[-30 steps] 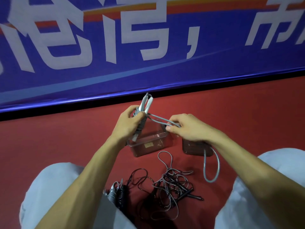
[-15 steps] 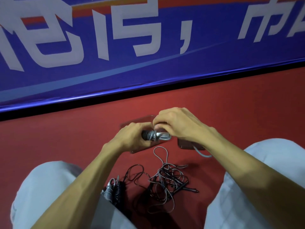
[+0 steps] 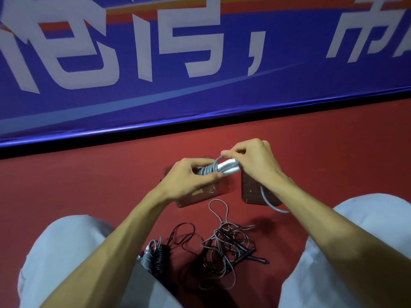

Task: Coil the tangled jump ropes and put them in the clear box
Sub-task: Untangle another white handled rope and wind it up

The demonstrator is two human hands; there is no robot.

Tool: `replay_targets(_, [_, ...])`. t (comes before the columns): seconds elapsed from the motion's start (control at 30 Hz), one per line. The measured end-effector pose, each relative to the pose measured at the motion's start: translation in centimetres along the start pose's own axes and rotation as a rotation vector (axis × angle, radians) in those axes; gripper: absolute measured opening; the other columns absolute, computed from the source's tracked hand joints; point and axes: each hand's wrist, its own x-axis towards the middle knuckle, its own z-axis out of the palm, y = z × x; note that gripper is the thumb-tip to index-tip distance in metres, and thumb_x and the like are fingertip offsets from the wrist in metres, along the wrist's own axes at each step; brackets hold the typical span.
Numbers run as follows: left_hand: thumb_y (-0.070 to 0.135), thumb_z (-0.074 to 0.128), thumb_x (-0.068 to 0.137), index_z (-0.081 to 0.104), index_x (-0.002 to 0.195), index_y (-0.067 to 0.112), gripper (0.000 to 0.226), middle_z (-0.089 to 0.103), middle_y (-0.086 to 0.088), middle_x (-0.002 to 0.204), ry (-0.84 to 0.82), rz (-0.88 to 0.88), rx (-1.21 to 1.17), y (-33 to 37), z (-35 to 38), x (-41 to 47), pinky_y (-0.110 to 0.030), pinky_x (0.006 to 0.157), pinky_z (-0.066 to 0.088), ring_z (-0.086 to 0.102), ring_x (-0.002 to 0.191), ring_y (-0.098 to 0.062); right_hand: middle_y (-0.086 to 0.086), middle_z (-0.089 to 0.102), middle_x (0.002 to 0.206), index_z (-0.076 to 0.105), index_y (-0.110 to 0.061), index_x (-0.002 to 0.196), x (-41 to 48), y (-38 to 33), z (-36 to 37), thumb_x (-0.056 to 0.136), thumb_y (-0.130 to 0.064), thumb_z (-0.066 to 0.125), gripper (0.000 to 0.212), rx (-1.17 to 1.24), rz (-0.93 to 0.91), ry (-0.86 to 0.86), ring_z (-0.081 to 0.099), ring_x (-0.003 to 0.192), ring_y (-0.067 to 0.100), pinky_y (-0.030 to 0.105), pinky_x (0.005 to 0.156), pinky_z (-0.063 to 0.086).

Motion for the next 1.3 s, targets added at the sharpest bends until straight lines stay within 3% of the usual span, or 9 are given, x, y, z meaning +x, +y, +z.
replay_targets(0.2, [0.011,0.059,0.092,0.062,0.122,0.037,0.040,0.072,0.020,0.095,0.136,-0.056,-0.415,1.1,0.1,0.1,-0.022,0.070,0.053,0.064,0.078,0.002,-0.002,0.049,0.056,0.070,-0.012,0.087,0.3,-0.2,0.2,0.096,-0.022,0.051,0.023,-0.108,-0.065,-0.095,0.045,0.068,0.023,0.037,0.063,0.038])
replay_targets(0.3, [0.015,0.057,0.093,0.074,0.103,0.040,0.031,0.071,0.004,0.092,0.140,-0.103,-0.511,1.4,0.1,-0.1,-0.033,0.065,0.047,0.060,0.077,-0.024,0.007,0.063,0.074,0.067,-0.012,0.091,0.2,-0.8,0.1,0.099,-0.025,0.044,0.027,-0.105,-0.064,-0.232,0.056,0.077,0.028,0.038,0.072,0.042])
replay_targets(0.47, [0.018,0.062,0.092,0.074,0.106,0.027,0.020,0.070,-0.003,0.091,0.206,-0.158,-0.583,0.9,-0.2,0.3,-0.026,0.062,0.051,0.063,0.076,-0.017,0.006,0.050,0.069,0.052,-0.014,0.085,-0.3,-1.5,-0.5,0.102,-0.028,0.042,0.024,-0.003,0.020,-0.488,0.053,0.044,0.017,0.031,0.051,0.052])
replay_targets(0.63, [0.021,0.068,0.088,0.071,0.111,0.025,0.023,0.072,-0.002,0.087,0.299,-0.164,-0.570,0.1,-0.4,0.6,-0.028,0.065,0.054,0.065,0.073,-0.012,0.009,0.048,0.069,0.051,-0.001,0.100,-0.6,-1.8,-0.8,0.101,-0.026,0.047,0.025,0.058,0.111,-0.654,0.048,0.038,0.014,0.049,0.064,0.059])
replay_targets(0.8, [0.029,0.072,0.086,0.072,0.102,0.035,0.017,0.072,0.006,0.074,0.427,-0.134,-0.373,-1.4,-1.5,1.1,-0.033,0.071,0.049,0.063,0.066,-0.010,0.007,0.068,0.072,0.058,-0.009,0.090,-0.6,-1.6,-1.5,0.099,-0.044,0.043,0.039,-0.341,0.008,-0.632,0.067,0.060,0.025,0.034,0.065,0.052])
replay_targets(0.9, [0.041,0.071,0.085,0.068,0.112,0.040,0.027,0.072,0.011,0.090,0.429,-0.131,0.129,-2.5,-1.7,1.3,-0.033,0.078,0.052,0.065,0.085,-0.011,0.002,0.055,0.074,0.052,-0.017,0.084,-1.2,-2.8,-1.7,0.101,-0.046,0.036,0.037,-0.413,-0.161,-0.511,0.059,0.076,0.030,0.039,0.068,0.045])
replay_targets(1.03, [0.044,0.070,0.084,0.063,0.112,0.045,0.029,0.070,0.011,0.096,0.257,-0.119,0.427,-2.2,-1.3,1.2,-0.042,0.078,0.053,0.064,0.092,-0.018,0.002,0.051,0.076,0.043,-0.019,0.080,-2.1,-3.8,-1.5,0.100,-0.033,0.033,0.026,-0.503,-0.370,-0.492,0.054,0.077,0.032,0.036,0.064,0.034])
replay_targets(1.2, [0.033,0.070,0.086,0.062,0.122,0.037,0.037,0.068,0.004,0.098,-0.093,0.081,0.576,-2.0,-1.3,0.7,-0.038,0.077,0.048,0.058,0.086,-0.018,-0.005,0.054,0.088,0.047,-0.022,0.090,-2.0,-3.0,-1.0,0.102,-0.031,0.031,0.022,-0.385,-0.454,-0.523,0.055,0.085,0.025,0.044,0.078,0.045])
replay_targets(1.3, [0.034,0.069,0.084,0.066,0.114,0.033,0.030,0.058,0.006,0.078,-0.149,0.139,0.599,-1.6,-1.0,0.6,-0.036,0.071,0.042,0.047,0.076,-0.015,-0.009,0.054,0.093,0.054,-0.024,0.096,-1.6,-2.5,-0.5,0.101,-0.029,0.036,0.019,-0.372,-0.449,-0.407,0.056,0.092,0.023,0.043,0.079,0.046])
